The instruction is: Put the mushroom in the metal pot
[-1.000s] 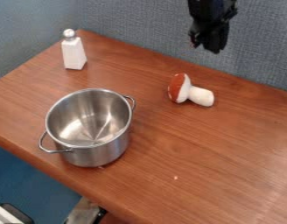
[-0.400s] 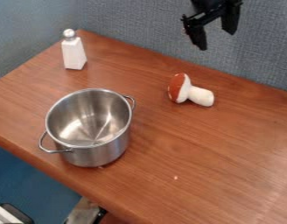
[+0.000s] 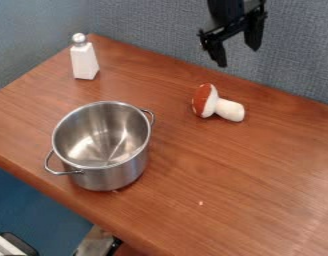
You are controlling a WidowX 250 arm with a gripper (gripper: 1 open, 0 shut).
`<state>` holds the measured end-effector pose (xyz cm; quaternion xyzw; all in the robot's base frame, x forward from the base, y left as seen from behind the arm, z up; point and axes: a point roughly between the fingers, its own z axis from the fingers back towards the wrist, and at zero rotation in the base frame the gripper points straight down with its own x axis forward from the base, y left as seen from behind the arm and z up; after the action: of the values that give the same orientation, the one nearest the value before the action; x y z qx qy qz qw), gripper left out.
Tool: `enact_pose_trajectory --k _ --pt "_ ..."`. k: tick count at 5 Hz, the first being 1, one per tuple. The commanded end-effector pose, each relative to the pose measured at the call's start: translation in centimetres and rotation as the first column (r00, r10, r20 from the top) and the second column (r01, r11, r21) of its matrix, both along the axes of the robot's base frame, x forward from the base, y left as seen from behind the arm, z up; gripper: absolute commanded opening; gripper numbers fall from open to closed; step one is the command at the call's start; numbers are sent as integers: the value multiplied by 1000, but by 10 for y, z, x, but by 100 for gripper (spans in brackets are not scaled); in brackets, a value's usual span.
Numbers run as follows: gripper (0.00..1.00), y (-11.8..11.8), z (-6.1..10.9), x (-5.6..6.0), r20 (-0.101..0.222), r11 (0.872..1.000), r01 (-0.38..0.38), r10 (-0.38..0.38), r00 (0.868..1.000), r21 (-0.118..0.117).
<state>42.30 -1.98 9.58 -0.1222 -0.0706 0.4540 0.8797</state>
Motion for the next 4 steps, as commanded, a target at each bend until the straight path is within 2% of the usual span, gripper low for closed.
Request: enact_pose_trajectory --k 1,3,4 --pt "100 4 -1 -1 4 999 5 -6 1000 37" --pt "100 19 -31 -7 -59 995 1 5 998 98" --pt "100 22 -48 -14 -44 995 25 -20 999 93"
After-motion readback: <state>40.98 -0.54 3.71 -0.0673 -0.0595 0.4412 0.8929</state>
